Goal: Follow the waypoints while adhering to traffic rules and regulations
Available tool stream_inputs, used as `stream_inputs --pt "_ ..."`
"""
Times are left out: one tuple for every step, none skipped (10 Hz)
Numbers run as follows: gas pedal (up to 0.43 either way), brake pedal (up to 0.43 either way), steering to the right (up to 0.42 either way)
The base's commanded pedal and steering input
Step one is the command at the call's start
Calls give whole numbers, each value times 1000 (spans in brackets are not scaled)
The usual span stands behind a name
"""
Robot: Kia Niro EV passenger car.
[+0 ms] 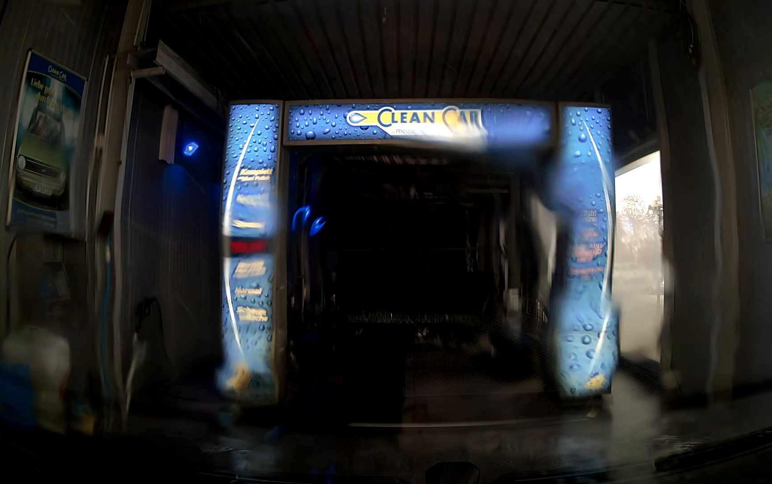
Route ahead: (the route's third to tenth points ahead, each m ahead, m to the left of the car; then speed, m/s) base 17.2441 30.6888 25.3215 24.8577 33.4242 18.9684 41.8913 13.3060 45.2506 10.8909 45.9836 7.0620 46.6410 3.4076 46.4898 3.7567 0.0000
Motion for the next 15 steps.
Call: stream_inputs --pt "0 0 -14" --pt "0 0 -14" --pt "0 0 -14" --pt "0 0 -14" --pt "0 0 -14" --pt "0 0 -14" --pt "0 0 -14" --pt "0 0 -14" --pt "0 0 -14" --pt "0 6 -14" --pt "0 0 -14" --pt "0 0 -15" --pt "0 0 -14" --pt "0 0 -14" --pt "0 0 -14"
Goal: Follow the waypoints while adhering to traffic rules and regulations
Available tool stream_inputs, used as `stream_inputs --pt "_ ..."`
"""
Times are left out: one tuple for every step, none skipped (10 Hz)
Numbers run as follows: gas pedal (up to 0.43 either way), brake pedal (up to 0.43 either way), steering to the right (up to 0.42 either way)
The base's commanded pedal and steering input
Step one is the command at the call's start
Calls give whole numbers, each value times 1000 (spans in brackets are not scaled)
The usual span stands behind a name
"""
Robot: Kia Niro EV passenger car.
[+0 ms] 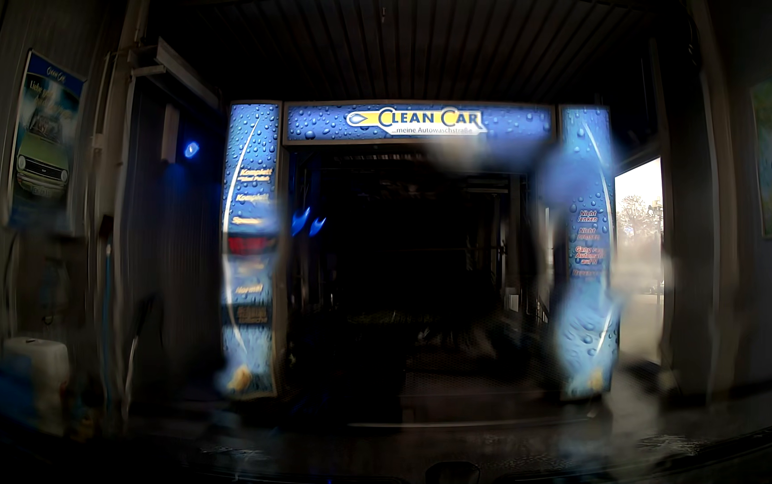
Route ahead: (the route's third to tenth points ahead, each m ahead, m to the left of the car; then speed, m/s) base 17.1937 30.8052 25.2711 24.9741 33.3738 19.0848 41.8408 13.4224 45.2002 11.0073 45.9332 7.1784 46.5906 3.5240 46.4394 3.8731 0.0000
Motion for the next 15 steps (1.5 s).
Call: stream_inputs --pt "0 0 -14" --pt "0 0 -15" --pt "0 0 -14" --pt "0 0 -14" --pt "0 6 -14" --pt "0 0 -15" --pt "0 0 -15" --pt "0 0 -14" --pt "0 0 -15" --pt "0 0 -14" --pt "0 0 -14" --pt "0 0 -14" --pt "0 6 -14" --pt "0 0 -14" --pt "0 0 -14"
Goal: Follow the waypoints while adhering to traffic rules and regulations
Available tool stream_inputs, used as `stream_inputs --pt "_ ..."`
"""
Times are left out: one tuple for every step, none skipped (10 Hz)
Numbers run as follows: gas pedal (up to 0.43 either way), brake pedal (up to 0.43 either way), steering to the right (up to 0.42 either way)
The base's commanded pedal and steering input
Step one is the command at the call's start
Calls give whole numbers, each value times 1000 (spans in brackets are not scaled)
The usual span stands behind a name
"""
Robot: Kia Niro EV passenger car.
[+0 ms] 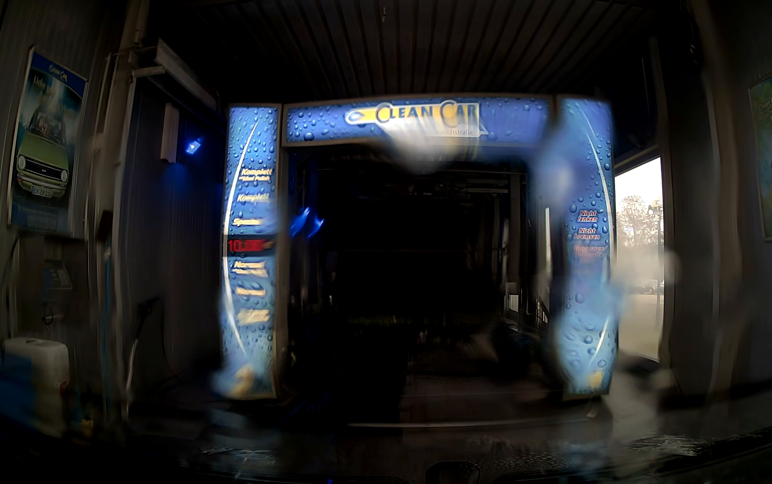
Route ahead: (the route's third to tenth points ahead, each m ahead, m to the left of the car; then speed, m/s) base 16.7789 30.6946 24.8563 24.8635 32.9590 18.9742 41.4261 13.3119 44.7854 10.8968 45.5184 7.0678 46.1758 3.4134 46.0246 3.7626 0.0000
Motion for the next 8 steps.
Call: stream_inputs --pt "0 0 -15" --pt "0 0 -14" --pt "0 0 -14" --pt "0 0 -15" --pt "0 0 -15" --pt "0 0 -14" --pt "0 0 -14" --pt "0 0 -15"
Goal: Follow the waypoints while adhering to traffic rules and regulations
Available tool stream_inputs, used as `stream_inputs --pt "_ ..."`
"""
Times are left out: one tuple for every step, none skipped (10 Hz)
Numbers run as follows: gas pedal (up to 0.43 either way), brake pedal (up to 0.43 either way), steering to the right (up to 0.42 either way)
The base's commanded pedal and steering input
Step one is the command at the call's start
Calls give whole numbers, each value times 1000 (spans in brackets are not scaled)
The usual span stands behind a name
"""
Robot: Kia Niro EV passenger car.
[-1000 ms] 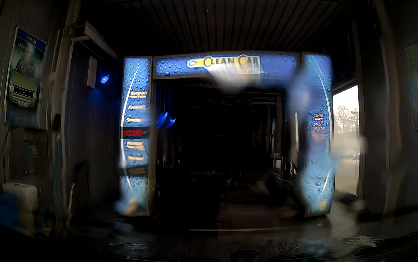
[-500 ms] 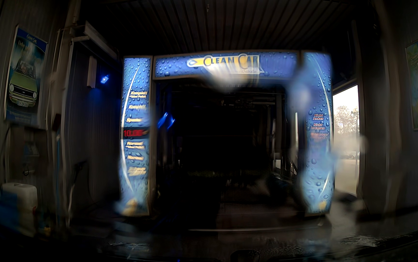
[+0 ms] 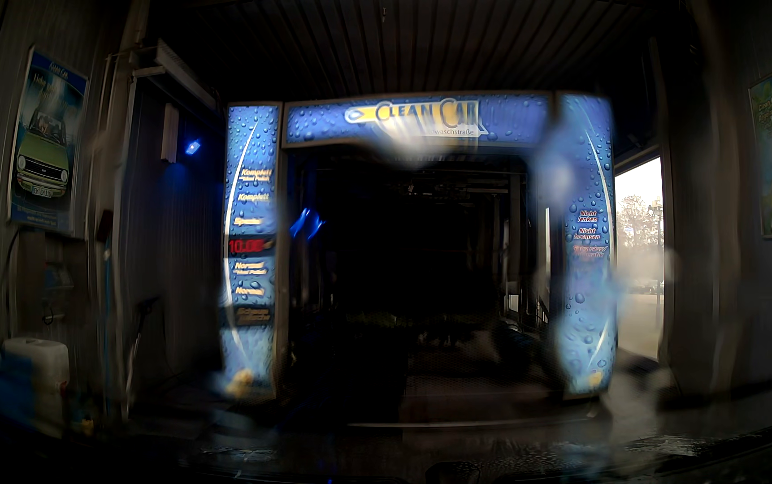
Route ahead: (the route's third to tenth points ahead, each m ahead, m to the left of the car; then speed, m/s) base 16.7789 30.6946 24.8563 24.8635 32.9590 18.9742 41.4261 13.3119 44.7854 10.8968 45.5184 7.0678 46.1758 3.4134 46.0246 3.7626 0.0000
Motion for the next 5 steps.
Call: stream_inputs --pt "0 0 -14" --pt "0 0 -15" --pt "0 0 -15" --pt "0 0 -14" --pt "0 0 -14"
